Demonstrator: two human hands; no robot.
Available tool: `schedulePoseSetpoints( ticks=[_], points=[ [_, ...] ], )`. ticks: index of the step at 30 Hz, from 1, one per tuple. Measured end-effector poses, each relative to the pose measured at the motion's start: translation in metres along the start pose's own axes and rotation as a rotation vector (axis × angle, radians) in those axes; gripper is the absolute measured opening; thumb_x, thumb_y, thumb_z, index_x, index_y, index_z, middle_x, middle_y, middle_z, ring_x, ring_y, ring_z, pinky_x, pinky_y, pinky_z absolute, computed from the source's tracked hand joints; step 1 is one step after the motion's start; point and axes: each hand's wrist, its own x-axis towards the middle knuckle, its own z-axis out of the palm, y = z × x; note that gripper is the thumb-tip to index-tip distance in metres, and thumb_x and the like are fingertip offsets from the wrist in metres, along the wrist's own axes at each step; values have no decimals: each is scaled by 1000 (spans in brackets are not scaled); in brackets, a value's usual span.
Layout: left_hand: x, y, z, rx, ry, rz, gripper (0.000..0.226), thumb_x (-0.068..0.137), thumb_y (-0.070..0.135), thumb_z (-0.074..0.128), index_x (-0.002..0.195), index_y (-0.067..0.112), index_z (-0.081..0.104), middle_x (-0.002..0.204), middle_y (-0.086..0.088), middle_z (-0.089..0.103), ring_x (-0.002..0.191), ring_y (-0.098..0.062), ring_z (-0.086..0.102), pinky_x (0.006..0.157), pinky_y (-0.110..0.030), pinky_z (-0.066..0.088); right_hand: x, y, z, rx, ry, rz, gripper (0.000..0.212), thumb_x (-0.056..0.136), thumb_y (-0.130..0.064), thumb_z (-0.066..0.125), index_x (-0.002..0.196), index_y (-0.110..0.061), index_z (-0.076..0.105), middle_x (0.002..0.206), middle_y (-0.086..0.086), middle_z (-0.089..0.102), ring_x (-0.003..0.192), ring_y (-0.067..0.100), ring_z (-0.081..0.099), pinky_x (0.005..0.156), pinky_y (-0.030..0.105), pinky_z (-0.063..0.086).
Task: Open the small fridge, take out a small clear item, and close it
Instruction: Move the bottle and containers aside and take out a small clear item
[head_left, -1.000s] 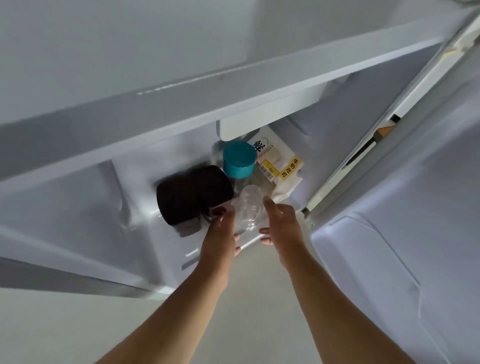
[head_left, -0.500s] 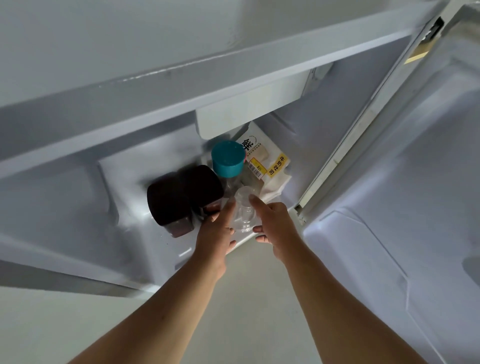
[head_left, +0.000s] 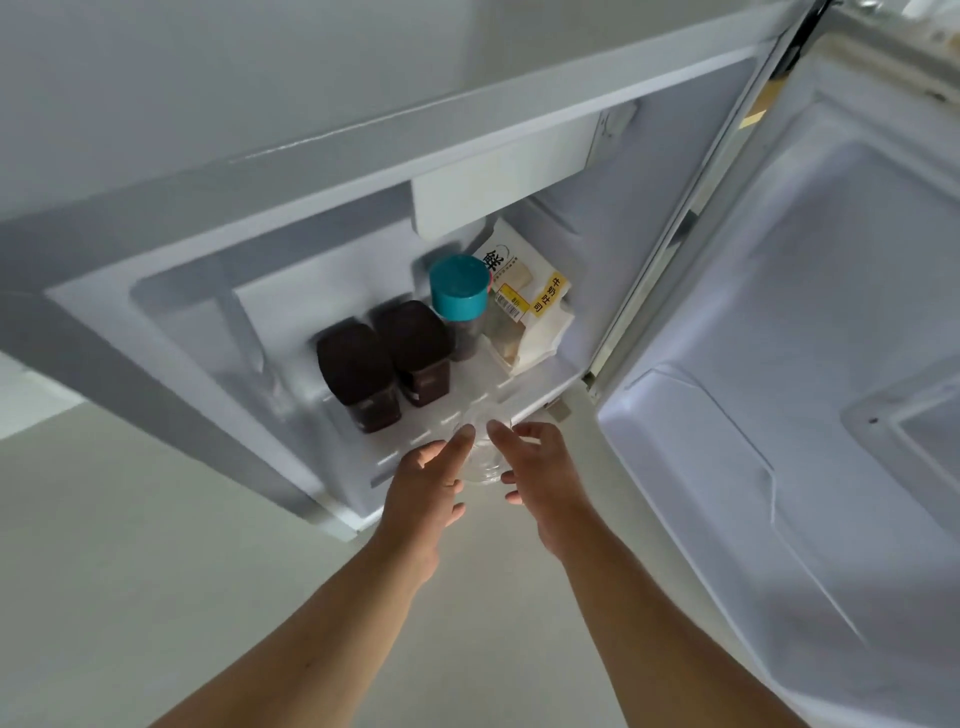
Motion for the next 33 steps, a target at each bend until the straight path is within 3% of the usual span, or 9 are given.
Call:
schedulePoseSetpoints(
  ticks=[8, 14, 21, 33],
  points=[
    [-40, -27, -38, 65, -18, 5, 95, 63, 82, 75, 140, 28, 57, 133, 9, 63, 116, -16, 66, 89, -36, 58, -58, 25, 23, 11, 33, 31, 62, 60, -82, 64, 105, -41, 55, 105, -10, 71, 85, 16, 73, 64, 30, 56],
    [-65, -46, -75, 98, -59, -26, 93, 69, 78, 75, 142, 24, 55, 138, 3, 62, 119, -20, 64, 98, -42, 57, -103, 46, 47, 39, 74, 69, 62, 60, -81, 66, 105, -40, 56, 103, -8, 72, 84, 17, 74, 64, 31, 56],
    [-86, -65, -131, 101, -64, -49, 95, 64, 81, 73, 138, 24, 57, 135, 2, 62, 119, -18, 63, 92, -38, 58, -144, 63, 90, 50, 56, 93, 62, 59, -78, 66, 106, -39, 55, 101, -8, 72, 81, 15, 72, 63, 30, 57],
    [-80, -70, -225, 67, 12, -59, 79, 80, 70, 73, 139, 19, 56, 134, -3, 61, 117, -18, 63, 95, -41, 56, -159, 72, 185, 37, -37, 100, 55, 66, -75, 68, 107, -40, 53, 105, -10, 70, 87, 16, 73, 68, 31, 60]
  ],
)
